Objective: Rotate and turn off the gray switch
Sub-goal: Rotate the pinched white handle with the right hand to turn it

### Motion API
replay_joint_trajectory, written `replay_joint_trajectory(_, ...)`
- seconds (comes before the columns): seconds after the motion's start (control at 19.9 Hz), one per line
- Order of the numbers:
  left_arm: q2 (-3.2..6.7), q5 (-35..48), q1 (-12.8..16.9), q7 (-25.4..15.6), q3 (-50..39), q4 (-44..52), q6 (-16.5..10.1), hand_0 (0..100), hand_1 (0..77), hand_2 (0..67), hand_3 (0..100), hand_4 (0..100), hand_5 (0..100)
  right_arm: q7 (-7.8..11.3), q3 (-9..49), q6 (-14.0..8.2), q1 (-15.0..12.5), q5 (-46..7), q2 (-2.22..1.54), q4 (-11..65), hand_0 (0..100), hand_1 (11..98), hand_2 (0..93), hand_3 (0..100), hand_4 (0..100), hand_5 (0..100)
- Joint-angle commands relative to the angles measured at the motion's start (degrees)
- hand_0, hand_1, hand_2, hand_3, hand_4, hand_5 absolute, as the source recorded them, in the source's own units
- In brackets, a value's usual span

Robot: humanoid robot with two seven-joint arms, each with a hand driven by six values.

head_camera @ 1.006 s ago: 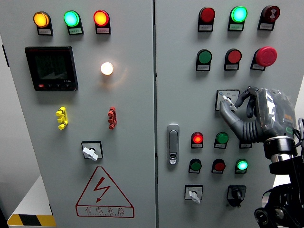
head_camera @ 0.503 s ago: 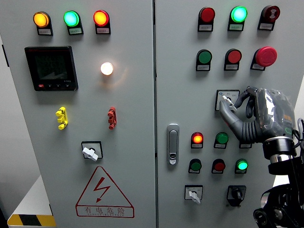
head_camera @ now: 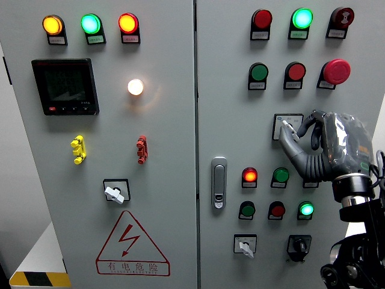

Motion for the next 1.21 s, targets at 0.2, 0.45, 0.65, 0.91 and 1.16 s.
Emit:
replay_joint_trajectory(0.2, -0.09, 0.02, 0.06, 0.02, 0.0, -0.01, -0.01, 0, 0.0, 10.1, 21, 12, 13, 0.03, 0.01, 0.01, 0.33, -0.17, 0.0, -0.06, 67, 40.3, 71.2, 100, 97, 100)
replay_joint_trajectory(0.45, 0.0, 0.02, 0.06, 0.02, 0.0, -0.01, -0.01, 0, 0.0, 10.1, 21, 12, 13, -0.06, 0.01, 0.01, 0.24, -0.26, 0.09, -0.23, 72, 40.9, 71.9, 100, 97, 100)
replay_joint_trajectory(0.65, 0.0, 0.02, -0.02, 0.02, 0.0, -0.01, -0.01, 0, 0.0, 10.1, 21, 12, 13, -0.24, -0.08, 0.01, 0.15, -0.35, 0.09, -0.23, 76, 39.9, 72.0, 100, 98, 100)
replay_joint_trajectory(0.91, 0.0, 0.02, -0.02, 0.02, 0.0, -0.01, -0.01, 0, 0.0, 10.1, 21, 12, 13, -0.24, -0.08, 0.01, 0.07, -0.43, 0.09, -0.23, 77, 40.2, 71.9, 100, 99, 100)
replay_joint_trajectory(1.16, -0.09, 0.02, 0.06, 0.02, 0.0, -0.01, -0.01, 0, 0.0, 10.1, 21, 12, 13, -0.32, -0.52, 0.01, -0.11, -0.52, 0.09, -0.23, 79, 40.4, 71.9, 100, 100, 99)
